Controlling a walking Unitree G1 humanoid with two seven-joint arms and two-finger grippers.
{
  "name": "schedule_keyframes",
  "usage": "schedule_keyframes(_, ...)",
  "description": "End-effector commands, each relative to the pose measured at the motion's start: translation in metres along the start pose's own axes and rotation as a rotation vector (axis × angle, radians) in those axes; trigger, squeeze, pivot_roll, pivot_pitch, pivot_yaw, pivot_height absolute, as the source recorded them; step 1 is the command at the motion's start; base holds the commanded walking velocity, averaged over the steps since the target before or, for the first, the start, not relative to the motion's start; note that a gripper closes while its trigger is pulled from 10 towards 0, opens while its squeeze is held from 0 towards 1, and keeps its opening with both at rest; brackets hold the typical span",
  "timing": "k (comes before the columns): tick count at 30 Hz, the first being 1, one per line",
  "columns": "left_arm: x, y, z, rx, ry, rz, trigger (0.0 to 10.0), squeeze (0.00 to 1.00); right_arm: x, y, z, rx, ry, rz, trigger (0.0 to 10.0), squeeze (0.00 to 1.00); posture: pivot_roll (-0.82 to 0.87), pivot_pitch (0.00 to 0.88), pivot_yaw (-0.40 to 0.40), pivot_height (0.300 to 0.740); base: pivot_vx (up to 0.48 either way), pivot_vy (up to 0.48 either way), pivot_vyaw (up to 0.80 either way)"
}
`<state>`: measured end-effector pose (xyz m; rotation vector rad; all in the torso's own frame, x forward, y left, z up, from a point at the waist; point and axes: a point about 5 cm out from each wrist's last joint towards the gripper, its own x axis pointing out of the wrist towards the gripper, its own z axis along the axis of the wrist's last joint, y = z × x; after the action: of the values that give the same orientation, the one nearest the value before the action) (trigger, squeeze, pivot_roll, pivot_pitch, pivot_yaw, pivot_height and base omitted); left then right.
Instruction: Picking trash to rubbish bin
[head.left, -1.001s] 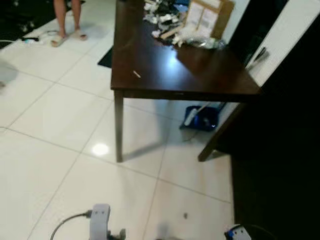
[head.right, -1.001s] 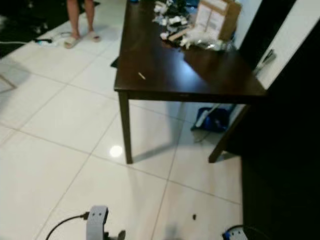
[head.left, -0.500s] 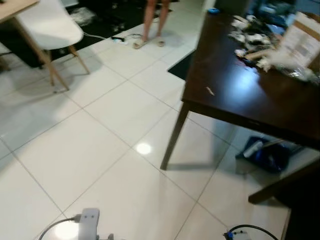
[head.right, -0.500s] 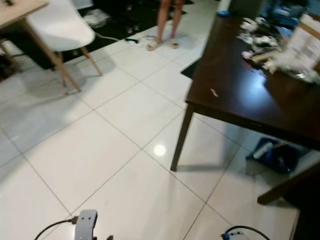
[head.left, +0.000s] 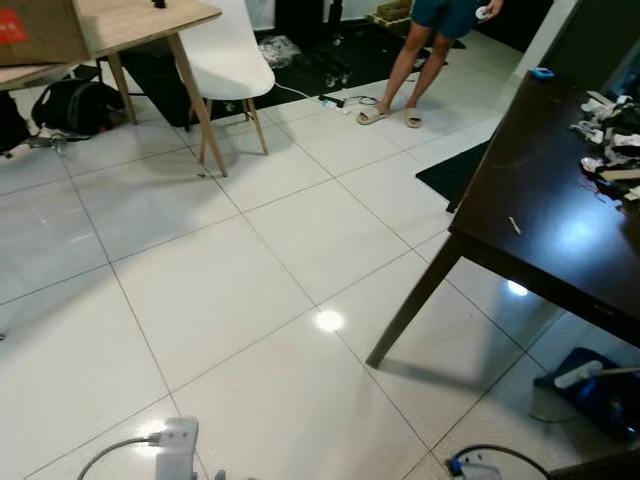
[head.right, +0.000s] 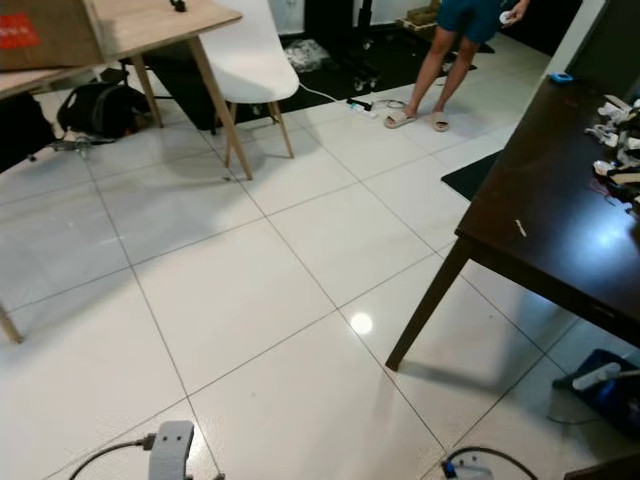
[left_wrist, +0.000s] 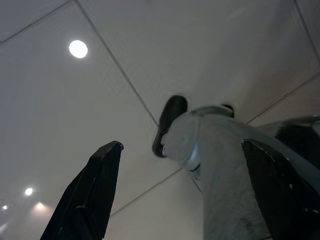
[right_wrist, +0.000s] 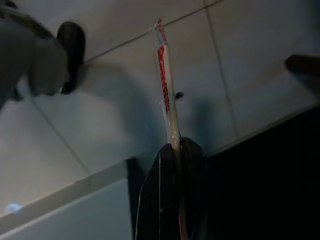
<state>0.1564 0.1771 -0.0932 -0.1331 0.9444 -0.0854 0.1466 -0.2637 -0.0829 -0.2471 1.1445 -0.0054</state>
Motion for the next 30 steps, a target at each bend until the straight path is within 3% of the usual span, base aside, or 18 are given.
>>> schedule_keyframes(1, -0.002, -0.014, -0.023, 0.0, 0.091, -0.039, 10.0, 0.0, -0.001, -0.002, -0.004, 0.021, 0.004, -0.017, 10.0, 0.0, 0.11, 0.112, -0.124, 0.74, 0.0, 0.0, 0.76)
schedule_keyframes(7, 0.004, -0.021, -0.008, 0.068, 0.082, -0.073, 10.0, 0.0, 0.003, 0.004, 0.034, 0.117, -0.108, -0.048, 10.0, 0.0, 0.07, 0.046, -0.063, 0.74, 0.0, 0.0, 0.77)
schedule_keyframes(15, 0.01, -0.028, 0.009, 0.142, 0.067, -0.107, 10.0, 0.0, 0.005, 0.019, 0.047, 0.135, -0.139, -0.056, 10.0, 0.0, 0.06, 0.016, -0.049, 0.74, 0.0, 0.0, 0.74)
schedule_keyframes(25, 0.012, -0.035, 0.016, 0.097, 0.052, -0.123, 10.0, 0.0, 0.005, 0.017, 0.037, 0.116, -0.105, -0.069, 10.0, 0.0, 0.04, 0.008, -0.086, 0.74, 0.0, 0.0, 0.74)
schedule_keyframes(30, 0.013, -0.039, 0.014, 0.015, 0.04, -0.117, 10.0, 0.0, 0.004, 0.009, 0.035, 0.103, -0.1, -0.084, 10.0, 0.0, 0.04, 0.012, -0.108, 0.74, 0.0, 0.0, 0.74)
